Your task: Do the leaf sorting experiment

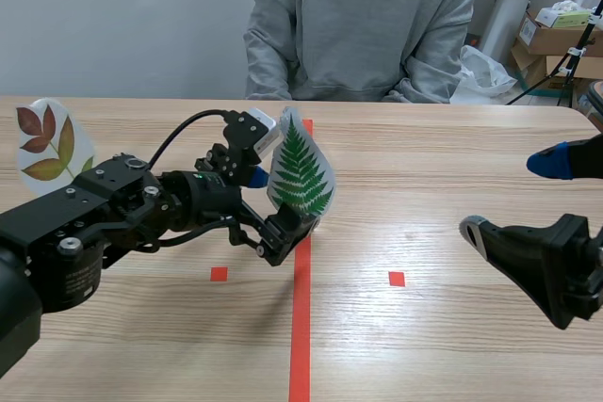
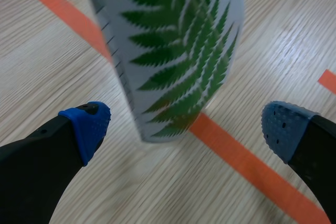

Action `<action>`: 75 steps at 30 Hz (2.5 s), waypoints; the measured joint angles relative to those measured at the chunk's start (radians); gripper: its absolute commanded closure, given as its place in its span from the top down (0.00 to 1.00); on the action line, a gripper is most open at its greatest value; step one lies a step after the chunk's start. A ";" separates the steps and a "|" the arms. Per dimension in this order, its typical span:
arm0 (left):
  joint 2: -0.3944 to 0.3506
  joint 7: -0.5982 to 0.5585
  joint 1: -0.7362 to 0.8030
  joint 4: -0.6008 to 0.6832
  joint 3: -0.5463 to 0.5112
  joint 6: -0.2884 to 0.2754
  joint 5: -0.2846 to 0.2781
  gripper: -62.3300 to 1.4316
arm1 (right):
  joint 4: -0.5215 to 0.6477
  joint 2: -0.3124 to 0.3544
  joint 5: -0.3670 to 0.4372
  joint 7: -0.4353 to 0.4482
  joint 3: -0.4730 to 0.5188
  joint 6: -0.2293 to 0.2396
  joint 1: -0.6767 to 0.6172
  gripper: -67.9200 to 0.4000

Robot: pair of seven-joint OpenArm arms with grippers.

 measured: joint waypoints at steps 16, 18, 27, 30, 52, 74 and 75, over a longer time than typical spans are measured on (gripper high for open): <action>0.052 0.000 0.001 0.001 0.000 0.023 0.023 0.82 | 0.000 0.000 0.000 0.000 0.000 0.000 0.000 0.93; 0.053 0.000 0.001 0.001 0.000 0.023 0.023 0.70 | 0.000 0.000 0.000 0.000 0.000 0.000 0.000 0.93; 0.053 0.000 0.003 0.001 0.000 0.023 0.022 0.42 | 0.000 0.000 0.000 0.000 0.000 0.000 0.000 0.93; 0.053 0.000 0.003 0.001 0.000 0.023 0.022 0.30 | 0.000 0.000 0.000 0.000 0.000 0.000 0.000 0.93; 0.055 0.027 0.044 0.043 -0.026 0.023 0.018 0.09 | 0.000 0.000 0.000 0.000 0.000 0.000 0.000 0.93; 0.028 0.014 0.358 0.316 -0.512 0.135 0.044 0.09 | 0.000 0.000 0.000 0.000 0.000 0.000 0.000 0.93; 0.016 0.004 0.360 0.316 -0.526 0.142 0.044 0.09 | 0.000 0.000 0.000 0.000 0.000 0.000 0.000 0.93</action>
